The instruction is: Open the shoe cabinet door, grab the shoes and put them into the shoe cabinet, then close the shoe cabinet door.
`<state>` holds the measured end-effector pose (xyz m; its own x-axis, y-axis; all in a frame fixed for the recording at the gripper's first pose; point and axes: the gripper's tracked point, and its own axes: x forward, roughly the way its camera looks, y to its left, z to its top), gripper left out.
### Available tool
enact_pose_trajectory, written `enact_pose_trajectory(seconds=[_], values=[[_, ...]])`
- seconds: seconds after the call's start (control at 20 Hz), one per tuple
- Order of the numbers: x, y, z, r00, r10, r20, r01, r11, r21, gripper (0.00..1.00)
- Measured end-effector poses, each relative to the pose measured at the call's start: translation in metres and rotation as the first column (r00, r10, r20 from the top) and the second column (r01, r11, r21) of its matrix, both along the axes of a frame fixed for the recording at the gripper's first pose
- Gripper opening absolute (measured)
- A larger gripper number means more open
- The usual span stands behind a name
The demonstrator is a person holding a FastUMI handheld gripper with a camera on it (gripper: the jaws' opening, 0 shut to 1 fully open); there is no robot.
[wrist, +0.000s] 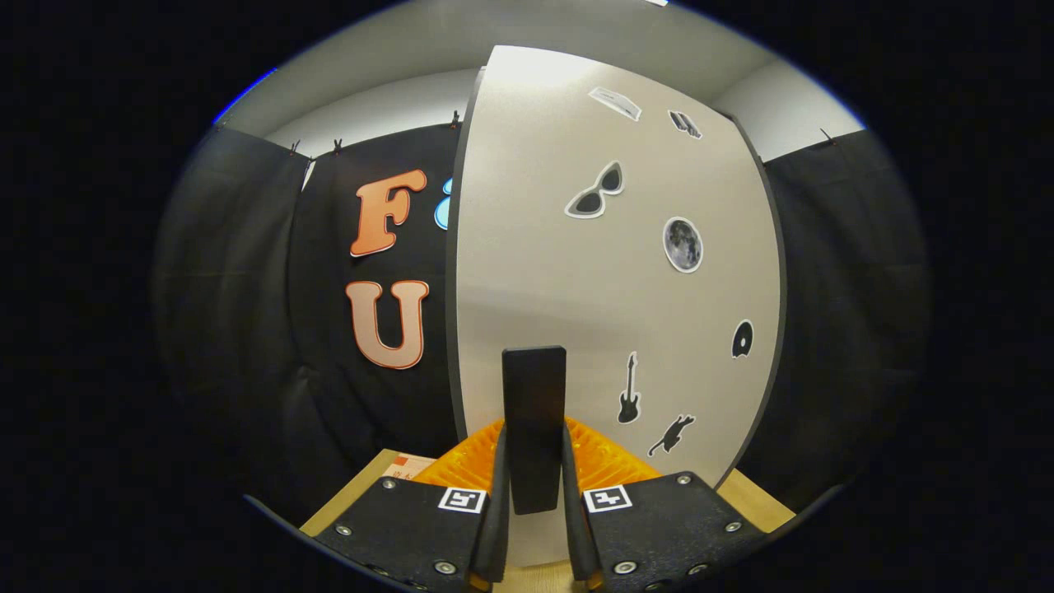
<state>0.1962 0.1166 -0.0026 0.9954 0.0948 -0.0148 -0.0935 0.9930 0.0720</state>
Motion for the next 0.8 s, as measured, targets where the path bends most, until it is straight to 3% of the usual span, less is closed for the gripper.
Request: enact_pose_trajectory(seconds=[0.8], values=[[-0.046, -0.051, -0.008, 0.999, -0.042, -0.014, 0.042, 0.999, 0.017, 0.29]])
